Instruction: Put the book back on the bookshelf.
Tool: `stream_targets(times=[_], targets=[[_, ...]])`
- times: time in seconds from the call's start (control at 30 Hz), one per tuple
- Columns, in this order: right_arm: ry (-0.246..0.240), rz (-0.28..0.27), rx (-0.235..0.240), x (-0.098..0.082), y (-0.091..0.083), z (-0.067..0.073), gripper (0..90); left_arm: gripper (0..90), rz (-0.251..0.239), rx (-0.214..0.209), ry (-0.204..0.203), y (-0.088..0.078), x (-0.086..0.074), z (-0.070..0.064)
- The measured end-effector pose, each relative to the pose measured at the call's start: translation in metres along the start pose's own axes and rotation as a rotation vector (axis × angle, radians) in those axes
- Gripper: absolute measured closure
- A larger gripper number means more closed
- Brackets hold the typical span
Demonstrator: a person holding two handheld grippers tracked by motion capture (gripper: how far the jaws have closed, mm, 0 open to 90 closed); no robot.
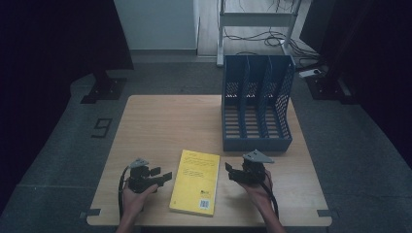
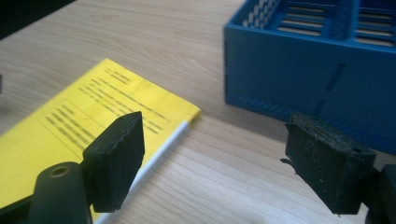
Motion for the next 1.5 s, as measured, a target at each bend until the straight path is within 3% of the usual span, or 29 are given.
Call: stream_targets(times=[0.37, 0.83, 1.17, 1.5], targets=[[0.008, 0.006, 0.036, 0.001, 0.015, 0.018, 19.6, 33.8, 0.02, -0.003, -0.003, 0.005, -0.005, 0.0], [-0.008, 0.07, 0.079, -0.026, 0.034, 0.046, 17.6, 32.5, 0.021, 0.009, 0.003, 0.007, -0.006, -0.001], [-0.021, 0.109, 0.096, -0.038, 0.041, 0.056, 16.7, 32.8, -0.001, 0.007, 0.004, 0.006, -0.004, -0.005], [-0.043, 0.164, 0.11, -0.055, 0.05, 0.066, 15.4, 32.8, 0.022, -0.006, 0.014, 0.012, -0.008, -0.01]])
Point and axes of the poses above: each handheld gripper's, and its own axes: y roughly forward along the jaws, x roughly out of its top, z roughly to its left, the point moved 9 cm from there along y, roughly forward along the jaws, and after that the axes turned 8 degrees about -z, right-handed, at the moved point
